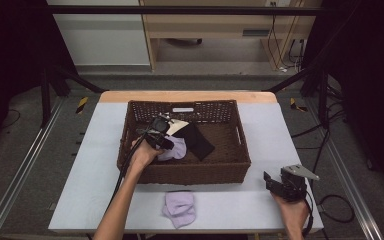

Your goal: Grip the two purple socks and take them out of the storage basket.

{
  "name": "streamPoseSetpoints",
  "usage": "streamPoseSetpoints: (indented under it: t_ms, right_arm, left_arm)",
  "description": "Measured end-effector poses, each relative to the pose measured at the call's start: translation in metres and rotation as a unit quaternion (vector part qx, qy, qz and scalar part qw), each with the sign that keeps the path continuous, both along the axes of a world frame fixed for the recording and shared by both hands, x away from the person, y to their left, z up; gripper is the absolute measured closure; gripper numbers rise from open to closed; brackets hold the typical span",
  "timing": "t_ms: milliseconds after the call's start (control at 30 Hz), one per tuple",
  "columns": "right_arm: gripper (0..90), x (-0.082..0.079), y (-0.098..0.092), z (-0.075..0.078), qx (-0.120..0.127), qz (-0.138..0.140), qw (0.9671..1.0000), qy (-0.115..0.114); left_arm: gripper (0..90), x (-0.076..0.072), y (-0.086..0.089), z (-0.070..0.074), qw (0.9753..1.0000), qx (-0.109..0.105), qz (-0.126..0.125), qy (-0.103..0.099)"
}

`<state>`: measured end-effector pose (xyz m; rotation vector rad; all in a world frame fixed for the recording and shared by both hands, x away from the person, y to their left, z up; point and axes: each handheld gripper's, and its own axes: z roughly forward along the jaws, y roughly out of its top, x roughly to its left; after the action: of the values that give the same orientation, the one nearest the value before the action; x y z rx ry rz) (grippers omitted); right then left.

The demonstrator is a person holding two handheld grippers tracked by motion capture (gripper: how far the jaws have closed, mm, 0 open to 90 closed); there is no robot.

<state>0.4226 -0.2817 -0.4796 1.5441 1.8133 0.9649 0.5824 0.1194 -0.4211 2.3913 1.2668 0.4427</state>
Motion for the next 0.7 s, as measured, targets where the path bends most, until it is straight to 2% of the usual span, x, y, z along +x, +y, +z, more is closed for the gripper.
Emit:
streamPoseSetpoints:
  t_ms: [133, 300, 367, 533, 567, 633, 700]
  right_arm:
    - [34.0, 0.001, 0.001, 0.0, -0.001, 0.002, 1.0, 0.002]
    - [34.0, 0.002, 0.003, 0.0, -0.004, 0.005, 1.0, 0.003]
    - [34.0, 0.002, 0.003, 0.0, -0.004, 0.006, 1.0, 0.003]
    - [34.0, 0.002, 0.002, 0.0, -0.002, 0.004, 1.0, 0.004]
    - [34.0, 0.002, 0.002, 0.0, -0.004, 0.004, 1.0, 0.003]
    - [34.0, 0.001, 0.002, 0.0, -0.004, 0.003, 1.0, 0.004]
    - [34.0, 0.001, 0.002, 0.0, -0.005, 0.002, 1.0, 0.004]
  left_arm:
    - [36.1, 0.003, -0.001, -0.003, 0.9999, -0.003, 0.006, 0.011]
    - [41.0, 0.006, -0.006, -0.008, 0.9991, 0.004, 0.0, 0.042]
    - [50.6, 0.007, -0.007, -0.01, 0.9983, 0.007, -0.003, 0.058]
    - [77.3, 0.006, -0.005, -0.007, 0.9974, 0.007, -0.007, 0.071]
    - [79.2, 0.006, -0.004, -0.007, 0.9975, 0.002, -0.006, 0.071]
    - [80.4, 0.003, -0.002, -0.003, 0.9982, -0.015, -0.011, 0.056]
    - [80.8, -0.002, 0.0, 0.002, 0.9992, -0.029, -0.013, 0.023]
